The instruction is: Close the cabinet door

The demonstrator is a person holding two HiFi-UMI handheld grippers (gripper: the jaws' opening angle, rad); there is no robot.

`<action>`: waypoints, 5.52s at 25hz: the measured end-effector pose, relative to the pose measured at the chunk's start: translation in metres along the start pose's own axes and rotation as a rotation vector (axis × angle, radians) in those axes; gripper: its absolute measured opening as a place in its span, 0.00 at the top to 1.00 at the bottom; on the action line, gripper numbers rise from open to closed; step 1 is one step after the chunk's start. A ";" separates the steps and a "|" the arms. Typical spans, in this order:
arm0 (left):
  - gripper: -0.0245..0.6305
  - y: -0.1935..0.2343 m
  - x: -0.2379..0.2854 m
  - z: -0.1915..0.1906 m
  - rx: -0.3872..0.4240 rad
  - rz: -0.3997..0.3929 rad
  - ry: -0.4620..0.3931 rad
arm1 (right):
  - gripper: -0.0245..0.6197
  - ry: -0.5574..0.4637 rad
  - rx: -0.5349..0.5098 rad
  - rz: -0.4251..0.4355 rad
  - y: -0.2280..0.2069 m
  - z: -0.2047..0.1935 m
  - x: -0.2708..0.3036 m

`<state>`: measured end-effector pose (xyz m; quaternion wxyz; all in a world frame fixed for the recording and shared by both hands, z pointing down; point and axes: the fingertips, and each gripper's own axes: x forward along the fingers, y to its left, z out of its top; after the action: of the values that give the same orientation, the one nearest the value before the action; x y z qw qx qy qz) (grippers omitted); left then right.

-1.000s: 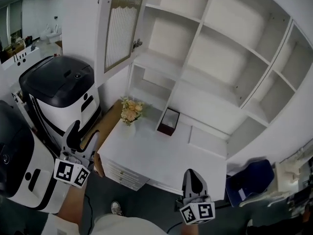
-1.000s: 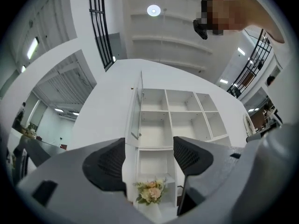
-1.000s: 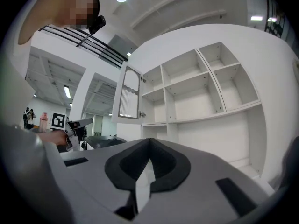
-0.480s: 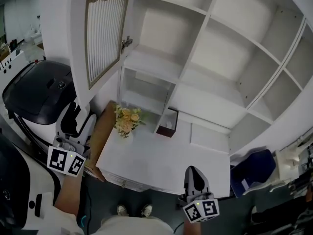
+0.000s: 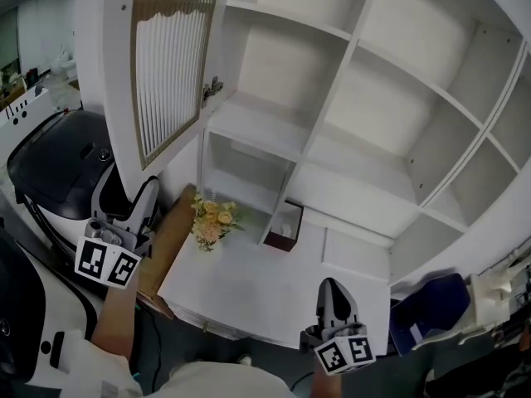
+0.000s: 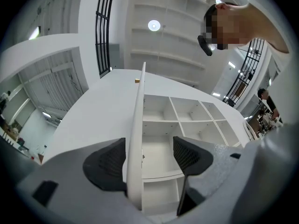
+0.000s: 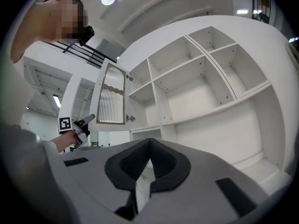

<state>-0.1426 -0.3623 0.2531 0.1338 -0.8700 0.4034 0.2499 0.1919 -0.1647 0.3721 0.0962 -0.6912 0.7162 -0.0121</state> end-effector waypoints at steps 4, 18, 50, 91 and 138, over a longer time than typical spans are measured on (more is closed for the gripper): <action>0.50 -0.006 0.005 0.002 0.012 -0.003 -0.002 | 0.96 -0.005 0.003 0.031 -0.006 0.000 0.010; 0.66 -0.019 0.003 0.002 0.022 0.038 0.003 | 0.96 -0.019 0.003 0.091 -0.024 0.001 0.022; 0.81 -0.107 0.033 -0.015 0.157 0.080 0.024 | 0.96 -0.026 0.033 0.043 -0.099 -0.002 -0.023; 0.70 -0.216 0.139 -0.083 0.238 -0.138 0.055 | 0.96 -0.072 -0.034 -0.072 -0.113 0.016 -0.029; 0.78 -0.233 0.226 -0.144 0.375 -0.295 0.233 | 0.96 -0.045 -0.033 -0.045 -0.105 0.001 0.011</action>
<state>0.2074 -0.4195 0.2586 0.2801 -0.9024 0.3241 0.0468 0.2951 -0.1801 0.3855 0.1007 -0.7087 0.6982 0.0131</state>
